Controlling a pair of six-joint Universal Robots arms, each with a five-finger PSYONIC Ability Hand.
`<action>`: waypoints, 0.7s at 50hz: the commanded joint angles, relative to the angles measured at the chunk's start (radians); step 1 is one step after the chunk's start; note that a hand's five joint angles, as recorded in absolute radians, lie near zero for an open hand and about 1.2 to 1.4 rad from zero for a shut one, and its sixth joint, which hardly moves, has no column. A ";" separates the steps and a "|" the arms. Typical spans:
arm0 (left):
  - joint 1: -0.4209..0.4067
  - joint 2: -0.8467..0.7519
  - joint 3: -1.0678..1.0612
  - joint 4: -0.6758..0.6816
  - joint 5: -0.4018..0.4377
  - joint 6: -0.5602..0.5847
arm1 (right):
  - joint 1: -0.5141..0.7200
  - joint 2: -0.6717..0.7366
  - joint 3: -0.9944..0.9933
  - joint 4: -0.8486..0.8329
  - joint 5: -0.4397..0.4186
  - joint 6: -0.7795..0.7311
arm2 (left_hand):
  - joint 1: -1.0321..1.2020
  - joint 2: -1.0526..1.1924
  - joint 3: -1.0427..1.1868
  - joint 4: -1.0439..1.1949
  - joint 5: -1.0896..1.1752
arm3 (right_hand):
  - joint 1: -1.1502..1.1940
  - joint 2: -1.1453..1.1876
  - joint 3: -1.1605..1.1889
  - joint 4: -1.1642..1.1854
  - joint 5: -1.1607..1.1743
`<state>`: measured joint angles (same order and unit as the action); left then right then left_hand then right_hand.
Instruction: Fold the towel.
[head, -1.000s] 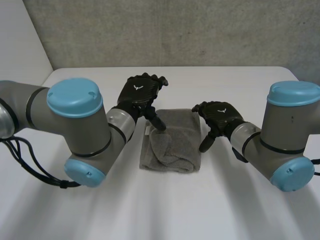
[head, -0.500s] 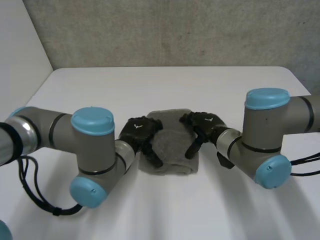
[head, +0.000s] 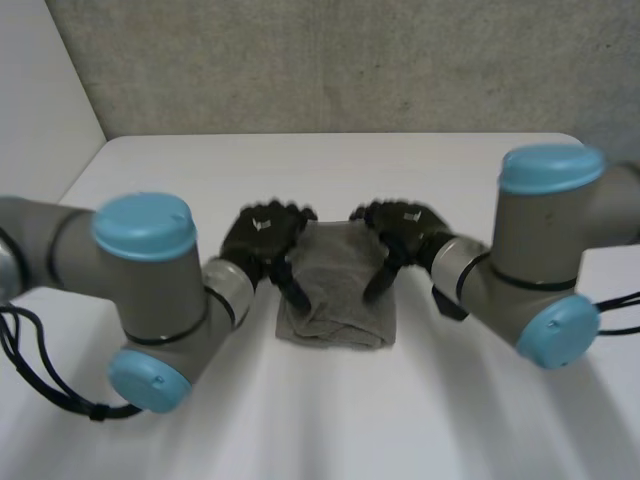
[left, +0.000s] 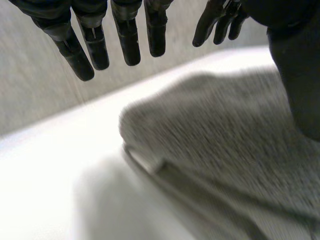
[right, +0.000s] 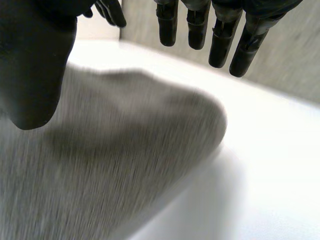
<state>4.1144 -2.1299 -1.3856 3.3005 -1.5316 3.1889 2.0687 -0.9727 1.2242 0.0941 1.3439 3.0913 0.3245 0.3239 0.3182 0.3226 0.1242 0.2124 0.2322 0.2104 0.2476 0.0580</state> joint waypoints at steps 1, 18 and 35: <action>-0.003 0.200 0.023 -0.024 -0.004 -0.004 | -0.025 -0.193 0.027 -0.014 0.055 0.003 | -0.090 -0.090 -0.084 -0.088 -0.065 | -0.038 -0.058 -0.036 -0.073 -0.058; 0.083 0.393 0.097 -0.217 -0.177 -0.009 | -0.107 -0.400 0.029 0.082 0.317 -0.080 | -0.129 -0.128 -0.122 -0.127 -0.103 | -0.038 -0.058 -0.036 -0.073 -0.058; 0.092 0.361 0.122 -0.282 -0.180 -0.027 | -0.104 -0.402 0.029 0.079 0.317 -0.083 | -0.129 -0.128 -0.122 -0.127 -0.103 | -0.038 -0.058 -0.036 -0.073 -0.058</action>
<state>4.2061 -1.7694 -1.2617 3.0161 -1.7142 3.1635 1.9632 -1.3722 1.2468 0.1749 1.6631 3.0072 0.2596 0.2535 0.2454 0.2540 0.0755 0.2124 0.2321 0.2104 0.2476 0.0580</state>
